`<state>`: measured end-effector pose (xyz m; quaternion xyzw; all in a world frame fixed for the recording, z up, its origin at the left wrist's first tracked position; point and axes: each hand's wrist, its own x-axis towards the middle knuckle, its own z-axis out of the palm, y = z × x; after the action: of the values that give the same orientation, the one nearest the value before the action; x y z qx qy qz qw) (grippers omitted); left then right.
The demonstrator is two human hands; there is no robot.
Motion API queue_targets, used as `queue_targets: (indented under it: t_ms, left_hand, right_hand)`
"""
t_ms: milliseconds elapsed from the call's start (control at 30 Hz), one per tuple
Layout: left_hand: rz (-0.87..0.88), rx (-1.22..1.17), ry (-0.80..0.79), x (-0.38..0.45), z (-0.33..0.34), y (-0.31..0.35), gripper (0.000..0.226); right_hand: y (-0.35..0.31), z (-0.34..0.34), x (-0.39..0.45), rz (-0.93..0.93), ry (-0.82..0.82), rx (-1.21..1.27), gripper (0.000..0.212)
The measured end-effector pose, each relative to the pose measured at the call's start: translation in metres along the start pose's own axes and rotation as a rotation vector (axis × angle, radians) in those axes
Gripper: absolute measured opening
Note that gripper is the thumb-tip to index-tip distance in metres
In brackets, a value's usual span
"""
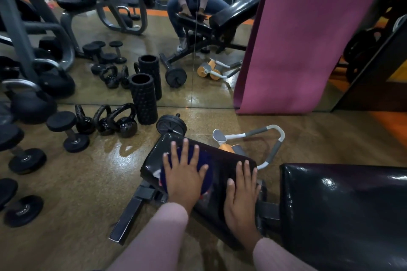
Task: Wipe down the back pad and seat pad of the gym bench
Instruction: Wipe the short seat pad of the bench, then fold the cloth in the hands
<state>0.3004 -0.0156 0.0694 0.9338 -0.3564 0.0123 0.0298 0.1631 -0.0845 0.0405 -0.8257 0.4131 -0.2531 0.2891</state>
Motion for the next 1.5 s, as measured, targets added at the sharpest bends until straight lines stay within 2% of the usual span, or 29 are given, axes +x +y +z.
queue_targets:
  t_ms: [67,167,267,367,467,533,633,733,800,900,1000,1067,1167,1233,1333,1400,1500]
  left_hand:
    - [-0.064,-0.031,-0.007,0.011,-0.007,-0.015,0.068]
    - [-0.143,-0.122,-0.008,0.012,-0.011,-0.03,0.072]
    - [-0.207,-0.184,0.037,-0.006,-0.004,-0.028,0.071]
    - [-0.278,-0.307,0.047,-0.023,-0.001,-0.01,0.07]
    - [-0.293,-0.397,-0.038,-0.034,0.005,0.001,0.071]
    - [-0.239,-0.473,-0.051,-0.045,0.002,0.002,0.064]
    - [-0.138,-0.537,-0.047,-0.061,-0.005,0.002,0.057]
    - [-0.117,-0.546,0.065,-0.073,-0.01,0.003,0.056]
    - [-0.093,-0.526,0.168,-0.077,-0.012,0.004,0.051]
    - [-0.106,-0.572,0.29,-0.082,-0.014,0.003,0.039]
    - [-0.158,-0.569,0.302,-0.093,-0.018,0.006,0.031]
    - [-0.175,-0.587,0.152,-0.103,-0.016,0.009,0.029]
    - [-0.212,-0.772,-0.23,-0.122,-0.004,0.014,0.027]
    - [-0.231,-0.861,-0.473,-0.132,0.004,0.02,0.037]
    - [-0.167,-0.921,-0.829,-0.145,0.013,0.034,0.039]
    - [-0.054,-0.862,-0.986,-0.153,0.02,0.044,0.041]
    - [0.009,-0.871,-1.073,-0.165,0.026,0.059,0.027]
  right_hand:
    - [-0.018,-0.005,0.008,-0.116,0.002,0.04,0.053]
    - [-0.046,-0.008,0.016,-0.289,-0.132,0.105,0.053]
    - [-0.07,-0.006,0.015,-0.362,-0.24,0.154,0.054]
    - [-0.081,-0.006,0.014,-0.328,-0.341,0.191,0.051]
    - [-0.074,-0.005,0.014,-0.316,-0.487,0.097,0.047]
    - [-0.066,-0.007,0.014,-0.337,-0.521,0.047,0.046]
    - [-0.054,-0.016,0.009,-0.413,-0.561,-0.17,0.052]
    - [-0.042,-0.025,0.0,-0.342,-0.556,-0.323,0.063]
    - [-0.036,-0.029,-0.004,-0.294,-0.542,-0.356,0.063]
    - [-0.028,-0.037,-0.01,-0.25,-0.511,-0.38,0.055]
    - [-0.02,-0.047,-0.021,-0.209,-0.479,-0.401,0.042]
    - [-0.012,-0.055,-0.032,-0.177,-0.484,-0.433,0.036]
    - [0.003,-0.074,-0.053,-0.101,-0.556,-0.505,0.031]
    - [0.013,-0.089,-0.07,-0.077,-0.635,-0.574,0.031]
    - [0.03,-0.111,-0.103,-0.013,-0.662,-0.553,0.028]
    - [0.04,-0.12,-0.121,0.044,-0.605,-0.494,0.027]
    - [0.059,-0.123,-0.137,0.124,-0.582,-0.314,0.02]
